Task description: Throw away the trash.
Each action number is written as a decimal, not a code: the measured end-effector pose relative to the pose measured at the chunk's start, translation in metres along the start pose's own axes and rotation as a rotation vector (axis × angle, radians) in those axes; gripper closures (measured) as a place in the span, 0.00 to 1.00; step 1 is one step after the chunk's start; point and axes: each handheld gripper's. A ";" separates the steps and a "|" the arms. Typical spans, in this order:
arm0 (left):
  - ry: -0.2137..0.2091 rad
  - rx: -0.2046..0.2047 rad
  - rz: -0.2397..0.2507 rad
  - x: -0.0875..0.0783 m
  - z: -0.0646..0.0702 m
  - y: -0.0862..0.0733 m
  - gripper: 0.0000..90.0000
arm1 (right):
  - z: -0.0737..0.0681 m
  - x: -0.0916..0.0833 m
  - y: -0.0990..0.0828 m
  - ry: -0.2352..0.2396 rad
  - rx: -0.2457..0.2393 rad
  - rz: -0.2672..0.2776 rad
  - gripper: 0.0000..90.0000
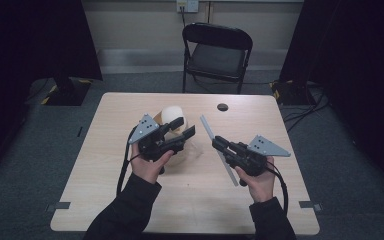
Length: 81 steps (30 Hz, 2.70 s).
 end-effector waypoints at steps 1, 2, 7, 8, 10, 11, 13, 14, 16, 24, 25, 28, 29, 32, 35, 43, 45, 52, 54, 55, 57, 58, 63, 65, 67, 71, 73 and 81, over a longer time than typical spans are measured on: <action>-0.003 0.003 -0.006 0.001 0.000 0.000 0.52 | -0.001 0.000 0.000 0.004 -0.001 0.003 0.91; -0.002 -0.001 -0.005 0.003 0.001 -0.001 0.52 | -0.001 0.001 0.000 0.004 -0.001 0.003 0.91; -0.009 -0.015 -0.014 0.010 0.004 -0.003 0.53 | -0.003 0.002 0.001 0.016 -0.002 0.010 0.91; -0.014 -0.022 -0.016 0.012 0.004 -0.004 0.53 | -0.003 0.002 0.001 0.019 -0.002 0.011 0.91; -0.023 -0.029 -0.024 0.015 0.005 -0.005 0.54 | -0.004 0.003 0.001 0.025 -0.004 0.012 0.91; -0.025 -0.031 -0.029 0.016 0.005 -0.006 0.55 | -0.005 0.003 0.001 0.027 -0.003 0.012 0.91; -0.032 -0.040 -0.031 0.017 0.006 -0.007 0.59 | -0.005 0.004 0.000 0.029 -0.005 0.013 0.91; -0.039 -0.041 -0.036 0.018 0.006 -0.008 0.60 | -0.006 0.004 0.000 0.032 -0.004 0.012 0.91; -0.045 -0.053 -0.037 0.020 0.007 -0.009 0.63 | -0.006 0.005 0.000 0.033 -0.004 0.012 0.91; -0.058 -0.068 -0.044 0.024 0.008 -0.011 0.75 | -0.009 0.007 0.000 0.053 -0.008 0.013 0.91; -0.066 -0.068 -0.044 0.024 0.007 -0.011 0.76 | -0.009 0.007 0.000 0.053 -0.008 0.013 0.91; -0.091 -0.077 -0.042 0.024 0.009 -0.011 0.81 | -0.010 0.008 -0.001 0.056 -0.006 0.006 0.91; -0.101 -0.082 -0.046 0.024 0.009 -0.011 0.82 | -0.010 0.009 -0.001 0.059 -0.006 0.004 0.91; -0.130 -0.091 -0.055 0.024 0.011 -0.011 0.87 | -0.011 0.011 -0.002 0.067 -0.003 -0.001 0.90; -0.136 -0.069 -0.052 0.023 0.013 -0.011 0.88 | -0.011 0.011 -0.002 0.078 0.012 -0.006 0.87; -0.147 -0.038 -0.018 0.014 0.013 -0.005 0.88 | -0.001 0.001 -0.003 0.042 0.065 0.003 0.77; -0.145 -0.030 -0.004 0.009 0.014 -0.003 0.88 | 0.003 -0.002 -0.005 0.019 0.076 -0.009 0.73; -0.147 -0.010 0.041 -0.013 0.013 0.008 0.88 | 0.024 -0.011 -0.029 -0.131 0.094 -0.159 0.56; -0.150 -0.003 0.049 -0.020 0.013 0.011 0.88 | 0.030 -0.012 -0.038 -0.179 0.091 -0.217 0.52; -0.150 -0.004 0.054 -0.023 0.013 0.013 0.88 | 0.033 -0.013 -0.043 -0.206 0.100 -0.246 0.50; -0.150 0.000 0.066 -0.030 0.013 0.017 0.88 | 0.038 -0.015 -0.054 -0.257 0.108 -0.303 0.46; -0.150 0.000 0.066 -0.030 0.013 0.017 0.88 | 0.041 -0.016 -0.059 -0.276 0.111 -0.340 0.45; -0.135 0.014 0.110 -0.051 0.009 0.028 0.88 | 0.052 -0.021 -0.085 -0.339 0.133 -0.469 0.39; -0.131 0.013 0.119 -0.056 0.007 0.031 0.88 | 0.055 -0.023 -0.094 -0.350 0.137 -0.502 0.39; -0.127 0.017 0.123 -0.059 0.006 0.032 0.88 | 0.057 -0.024 -0.098 -0.354 0.140 -0.516 0.38; -0.105 0.029 0.137 -0.076 0.001 0.037 0.88 | 0.061 -0.026 -0.110 -0.373 0.108 -0.611 0.36; -0.091 0.033 0.144 -0.085 -0.002 0.040 0.88 | 0.061 -0.027 -0.113 -0.372 0.127 -0.599 0.36; -0.043 0.028 0.198 -0.111 -0.015 0.054 0.88 | 0.062 -0.027 -0.124 -0.374 0.130 -0.643 0.35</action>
Point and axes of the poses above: each handheld gripper's, and its own axes: x roughly forward along the jaws, y roughly out of its top, z roughly to its right, and after that the axes turned 14 degrees about -x, right-handed
